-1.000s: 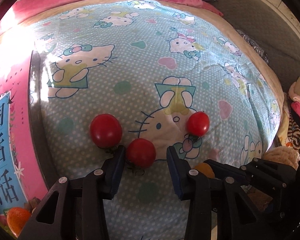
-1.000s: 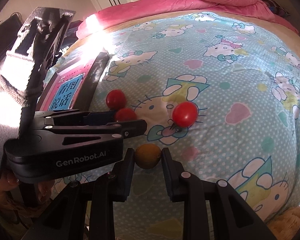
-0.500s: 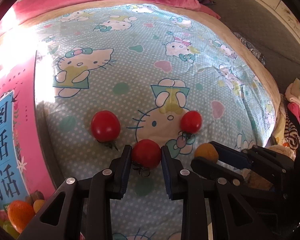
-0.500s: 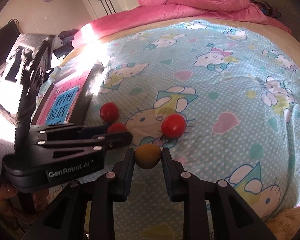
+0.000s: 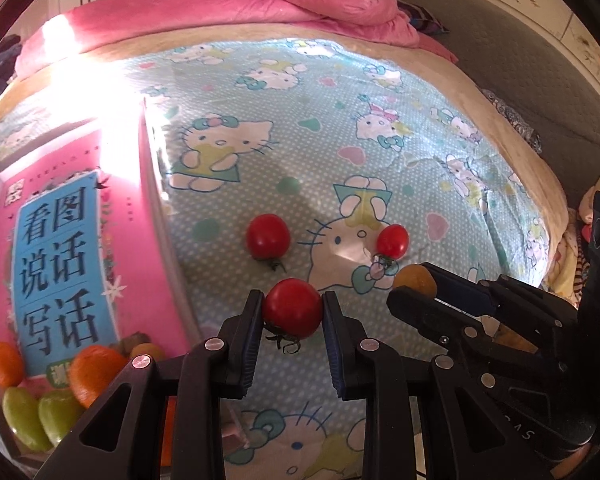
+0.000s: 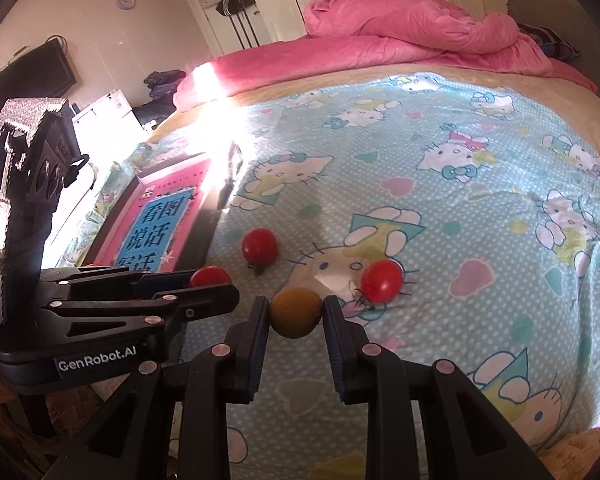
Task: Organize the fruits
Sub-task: 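Close the left tool on a red tomato while the right tool grasps the small brown fruit, then carry the tomato in the left tool to the workbook while the right tool carries the brown fruit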
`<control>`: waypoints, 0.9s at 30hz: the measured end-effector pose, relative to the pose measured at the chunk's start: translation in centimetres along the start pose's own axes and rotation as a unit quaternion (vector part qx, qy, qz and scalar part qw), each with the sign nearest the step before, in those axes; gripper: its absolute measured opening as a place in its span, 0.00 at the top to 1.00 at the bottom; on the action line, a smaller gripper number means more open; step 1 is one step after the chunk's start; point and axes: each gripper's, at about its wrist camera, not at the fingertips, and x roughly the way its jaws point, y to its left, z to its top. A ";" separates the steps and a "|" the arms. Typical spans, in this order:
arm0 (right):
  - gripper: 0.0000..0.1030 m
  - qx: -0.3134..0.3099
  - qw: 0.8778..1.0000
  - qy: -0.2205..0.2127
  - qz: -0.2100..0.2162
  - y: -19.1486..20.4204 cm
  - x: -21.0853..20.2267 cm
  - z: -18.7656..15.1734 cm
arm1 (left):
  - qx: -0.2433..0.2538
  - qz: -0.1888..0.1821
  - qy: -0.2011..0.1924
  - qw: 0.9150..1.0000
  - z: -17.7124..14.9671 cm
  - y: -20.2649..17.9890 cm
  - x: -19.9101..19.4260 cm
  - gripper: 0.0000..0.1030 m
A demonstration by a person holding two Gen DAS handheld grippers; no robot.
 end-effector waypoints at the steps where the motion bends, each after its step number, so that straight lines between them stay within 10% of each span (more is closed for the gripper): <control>1: 0.73 -0.003 1.000 -0.003 0.002 0.2 -0.1 0.0 | -0.003 0.001 -0.003 1.000 -0.1 0.2 -0.4 0.71; 27: 0.73 -0.104 0.992 -0.033 0.059 7.4 -1.3 -0.6 | -0.100 0.044 -0.046 0.993 -3.9 7.2 -7.0 0.71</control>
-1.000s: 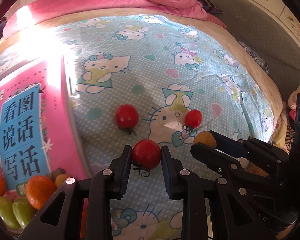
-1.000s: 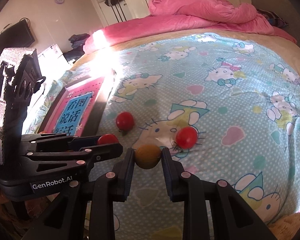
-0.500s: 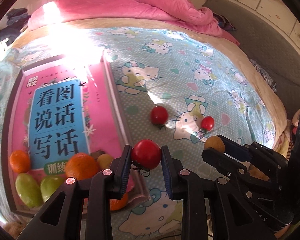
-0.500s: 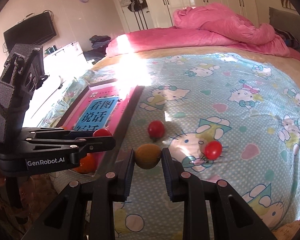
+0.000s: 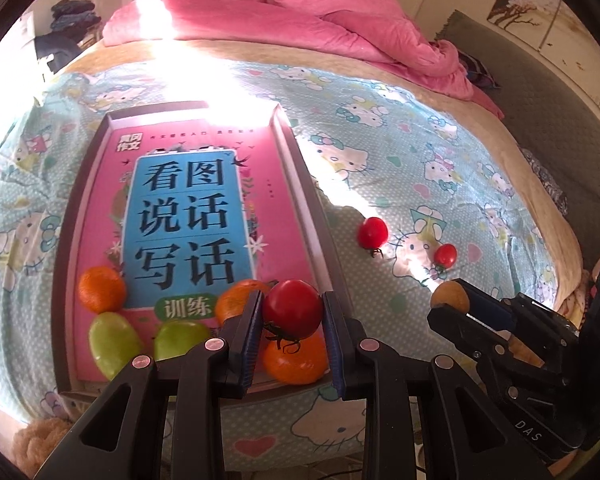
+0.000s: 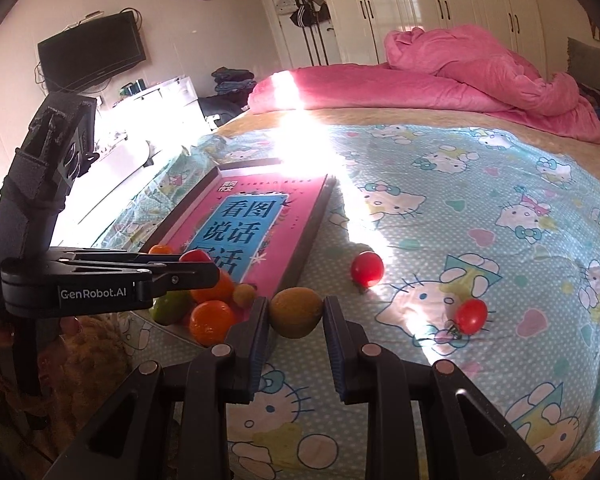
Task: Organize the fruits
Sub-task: 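Carry the tomato in the left tool to the workbook while the right tool carries the brown fruit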
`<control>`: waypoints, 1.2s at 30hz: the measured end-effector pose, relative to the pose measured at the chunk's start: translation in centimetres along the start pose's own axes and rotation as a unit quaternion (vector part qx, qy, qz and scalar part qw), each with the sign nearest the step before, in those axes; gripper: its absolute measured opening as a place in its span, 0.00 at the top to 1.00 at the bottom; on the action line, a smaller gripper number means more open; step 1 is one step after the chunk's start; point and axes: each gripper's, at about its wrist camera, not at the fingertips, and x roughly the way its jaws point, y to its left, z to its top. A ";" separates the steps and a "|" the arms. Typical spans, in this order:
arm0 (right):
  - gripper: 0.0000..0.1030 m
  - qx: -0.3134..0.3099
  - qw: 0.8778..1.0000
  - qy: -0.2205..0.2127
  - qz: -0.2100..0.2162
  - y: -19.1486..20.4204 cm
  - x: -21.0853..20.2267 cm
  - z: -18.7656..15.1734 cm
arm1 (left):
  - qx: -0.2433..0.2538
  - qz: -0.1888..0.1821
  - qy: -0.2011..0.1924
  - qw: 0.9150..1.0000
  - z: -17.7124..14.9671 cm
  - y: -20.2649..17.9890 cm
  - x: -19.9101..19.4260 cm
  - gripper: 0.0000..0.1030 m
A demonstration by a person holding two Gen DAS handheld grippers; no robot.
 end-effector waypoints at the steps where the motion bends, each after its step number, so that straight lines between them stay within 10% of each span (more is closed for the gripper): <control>1: 0.73 -0.003 1.000 0.001 0.002 0.2 0.1 0.0 | -0.003 0.003 -0.003 1.000 0.0 0.3 -0.3 0.71; 36: 0.73 -0.107 0.991 0.033 0.072 8.4 6.2 1.3 | -0.159 0.099 0.001 0.982 -1.5 13.4 -1.2 0.71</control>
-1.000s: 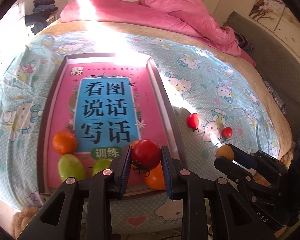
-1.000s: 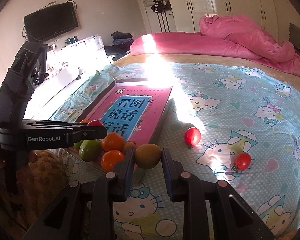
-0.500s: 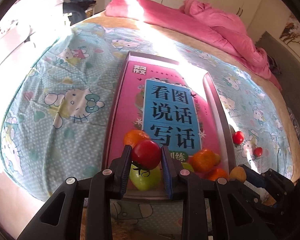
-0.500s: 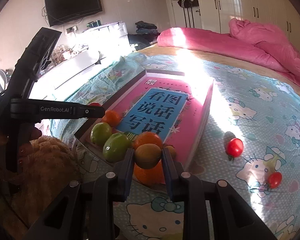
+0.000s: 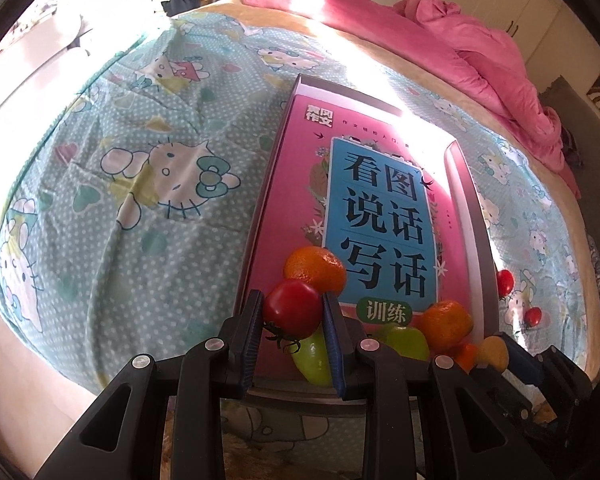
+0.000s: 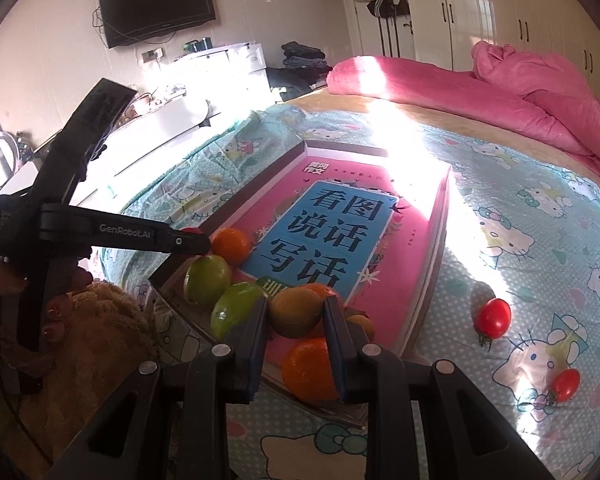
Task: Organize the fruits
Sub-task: 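Carry the tomato in the left tool to the workbook while the right tool carries the brown fruit, then open the left tool to drop the tomato beside the apples while the right tool releases the brown fruit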
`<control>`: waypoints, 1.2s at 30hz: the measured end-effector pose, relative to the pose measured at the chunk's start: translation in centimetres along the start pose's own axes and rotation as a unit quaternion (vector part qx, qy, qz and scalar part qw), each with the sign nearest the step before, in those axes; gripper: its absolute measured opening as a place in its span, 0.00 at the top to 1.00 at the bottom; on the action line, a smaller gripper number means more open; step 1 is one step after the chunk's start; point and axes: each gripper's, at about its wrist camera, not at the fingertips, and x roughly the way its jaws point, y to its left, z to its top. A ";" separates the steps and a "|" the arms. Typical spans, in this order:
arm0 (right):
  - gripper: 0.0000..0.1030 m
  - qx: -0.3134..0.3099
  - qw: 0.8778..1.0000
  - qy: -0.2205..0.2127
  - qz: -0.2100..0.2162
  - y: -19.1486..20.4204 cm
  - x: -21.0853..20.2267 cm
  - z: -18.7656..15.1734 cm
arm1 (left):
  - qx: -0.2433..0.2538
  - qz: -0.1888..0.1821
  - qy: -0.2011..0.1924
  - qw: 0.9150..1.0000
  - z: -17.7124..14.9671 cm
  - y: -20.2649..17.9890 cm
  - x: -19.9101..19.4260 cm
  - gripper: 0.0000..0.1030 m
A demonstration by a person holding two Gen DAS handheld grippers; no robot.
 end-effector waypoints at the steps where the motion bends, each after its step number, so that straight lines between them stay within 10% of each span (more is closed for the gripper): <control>1: 0.73 -0.006 1.000 0.002 0.007 0.4 0.2 -0.1 | 0.001 0.001 -0.001 1.000 0.0 -0.1 0.0 0.71; 36: 0.69 -0.018 0.999 0.041 0.010 1.6 1.2 -1.9 | 0.001 0.008 0.001 1.000 0.1 -0.2 0.0 0.63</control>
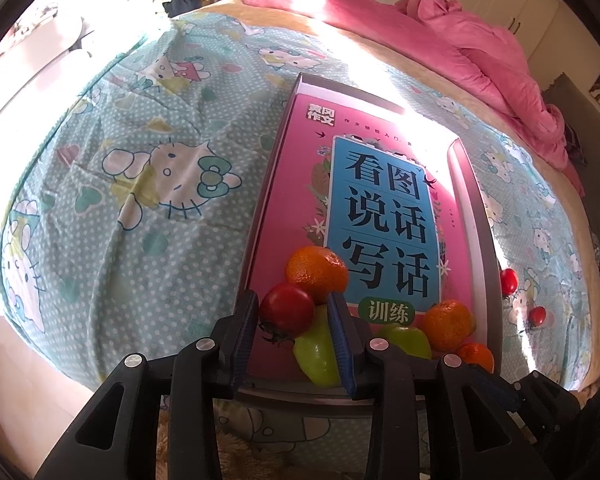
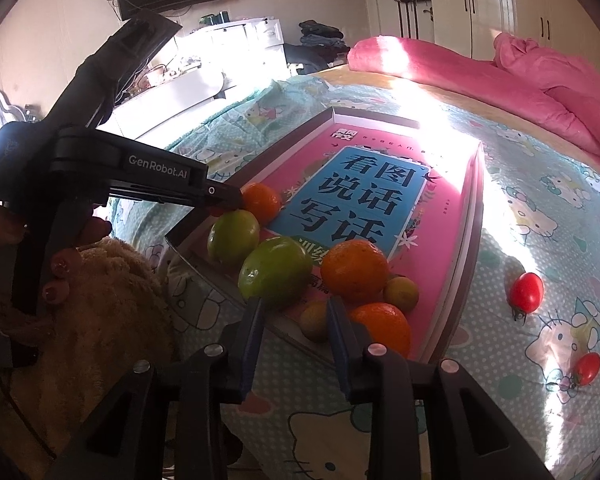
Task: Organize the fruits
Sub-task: 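Open the left tool to drop the tomato beside the apples while the right tool releases the brown fruit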
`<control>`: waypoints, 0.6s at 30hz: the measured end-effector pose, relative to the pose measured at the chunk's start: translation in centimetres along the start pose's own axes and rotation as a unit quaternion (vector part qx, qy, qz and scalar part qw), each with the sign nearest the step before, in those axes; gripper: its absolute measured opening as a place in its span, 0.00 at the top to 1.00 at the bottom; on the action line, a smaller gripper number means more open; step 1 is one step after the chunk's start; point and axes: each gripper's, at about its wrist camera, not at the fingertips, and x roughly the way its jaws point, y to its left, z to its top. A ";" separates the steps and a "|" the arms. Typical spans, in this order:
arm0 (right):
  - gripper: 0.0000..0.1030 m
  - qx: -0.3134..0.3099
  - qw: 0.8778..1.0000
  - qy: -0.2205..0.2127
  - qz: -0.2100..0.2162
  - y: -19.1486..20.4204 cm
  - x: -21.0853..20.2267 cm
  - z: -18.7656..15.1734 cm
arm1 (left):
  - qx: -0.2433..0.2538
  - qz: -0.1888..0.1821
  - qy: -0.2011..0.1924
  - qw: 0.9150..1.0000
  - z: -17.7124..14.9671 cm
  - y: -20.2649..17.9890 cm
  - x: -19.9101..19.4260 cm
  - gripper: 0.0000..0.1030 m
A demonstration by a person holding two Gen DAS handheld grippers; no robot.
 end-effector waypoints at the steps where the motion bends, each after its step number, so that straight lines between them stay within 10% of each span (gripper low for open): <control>1: 0.69 0.002 1.000 -0.001 0.000 -0.1 -0.1 0.0 | 0.000 0.000 0.000 1.000 0.0 0.0 0.0 0.62; 18: 0.56 0.019 1.000 -0.014 -0.003 -0.7 -0.8 0.0 | 0.008 -0.001 -0.004 1.000 0.0 -0.4 -0.2 0.59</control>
